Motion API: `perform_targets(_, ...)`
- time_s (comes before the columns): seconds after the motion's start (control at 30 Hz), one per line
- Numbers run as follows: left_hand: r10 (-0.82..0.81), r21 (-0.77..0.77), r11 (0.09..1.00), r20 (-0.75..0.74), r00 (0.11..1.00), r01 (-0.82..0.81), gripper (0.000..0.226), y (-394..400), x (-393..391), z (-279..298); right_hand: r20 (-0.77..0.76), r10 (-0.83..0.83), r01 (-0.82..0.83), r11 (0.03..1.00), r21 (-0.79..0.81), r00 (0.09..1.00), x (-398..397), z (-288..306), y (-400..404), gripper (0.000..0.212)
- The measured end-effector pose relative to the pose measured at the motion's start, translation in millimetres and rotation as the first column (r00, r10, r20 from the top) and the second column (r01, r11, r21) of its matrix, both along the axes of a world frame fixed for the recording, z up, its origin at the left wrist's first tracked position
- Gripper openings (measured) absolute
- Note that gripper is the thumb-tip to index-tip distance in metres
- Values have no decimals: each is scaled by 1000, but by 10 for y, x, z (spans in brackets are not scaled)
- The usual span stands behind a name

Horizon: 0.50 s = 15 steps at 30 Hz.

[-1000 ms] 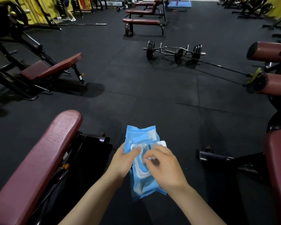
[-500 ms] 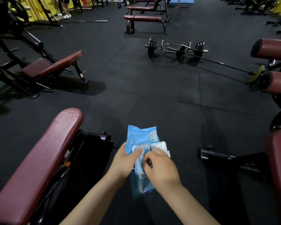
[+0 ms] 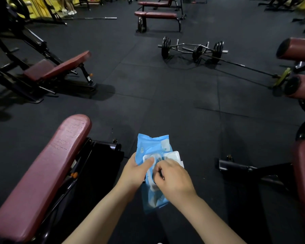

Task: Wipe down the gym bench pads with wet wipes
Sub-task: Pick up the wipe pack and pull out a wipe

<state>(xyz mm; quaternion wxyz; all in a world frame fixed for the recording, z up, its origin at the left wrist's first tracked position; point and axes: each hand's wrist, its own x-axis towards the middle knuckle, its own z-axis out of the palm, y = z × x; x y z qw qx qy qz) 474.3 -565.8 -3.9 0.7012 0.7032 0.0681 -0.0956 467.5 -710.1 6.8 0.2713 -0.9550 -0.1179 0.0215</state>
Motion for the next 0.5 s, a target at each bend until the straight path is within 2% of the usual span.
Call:
perform_targets(0.17,1,53,999,-16,1000,0,29,47,5,4,-141,48,-10,967,255,989,-55,-62,-84,19)
perform_targets(0.27,1,77,997,-6,1000,-1,26,56,-5,20,-202,61,24,919,393,977,-60,-91,-107,22)
perform_targets(0.5,-9,65,998,-4,1000,9,29,103,-41,11,-289,141,41,839,543,947,-53,-89,-161,24)
